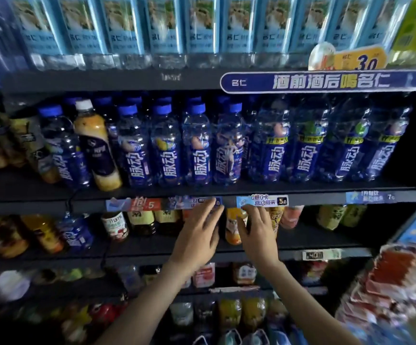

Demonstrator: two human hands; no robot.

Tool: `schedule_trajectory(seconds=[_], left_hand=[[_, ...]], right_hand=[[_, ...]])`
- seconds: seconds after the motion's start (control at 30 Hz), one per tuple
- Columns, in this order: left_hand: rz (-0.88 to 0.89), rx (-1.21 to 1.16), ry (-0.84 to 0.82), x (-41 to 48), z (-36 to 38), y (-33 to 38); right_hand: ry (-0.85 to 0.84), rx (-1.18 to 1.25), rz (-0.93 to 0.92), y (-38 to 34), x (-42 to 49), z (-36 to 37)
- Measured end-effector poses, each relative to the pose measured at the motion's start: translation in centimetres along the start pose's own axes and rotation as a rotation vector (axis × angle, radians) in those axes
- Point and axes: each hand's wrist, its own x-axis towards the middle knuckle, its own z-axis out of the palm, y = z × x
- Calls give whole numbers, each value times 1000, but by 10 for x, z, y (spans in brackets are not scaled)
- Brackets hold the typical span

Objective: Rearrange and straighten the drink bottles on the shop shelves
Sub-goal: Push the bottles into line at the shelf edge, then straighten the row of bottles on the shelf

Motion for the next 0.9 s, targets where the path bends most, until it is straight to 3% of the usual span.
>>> schedule_trajectory(seconds=[0.13,0.2,0.4,0.57,0.8,0.9], left_hand=[[-143,-28,-151,-37,51,-17],[-235,-37,-190,-42,77,-26],[-256,-152,-83,-49,137,-45],[-406,-297,-62,-60,138,-42],[-614,-557,-419,-66,90,-29],[-709,-675,-367,-76,65,-22]], right_hand=[[-221,115,388,46,-21,41],[-239,134,467,67,-22,67],[-59,291,496,98,3,129],[-51,252,489,96,7,124],[-384,330,506,47,-33,68],[-523,300,503,11,-47,66]])
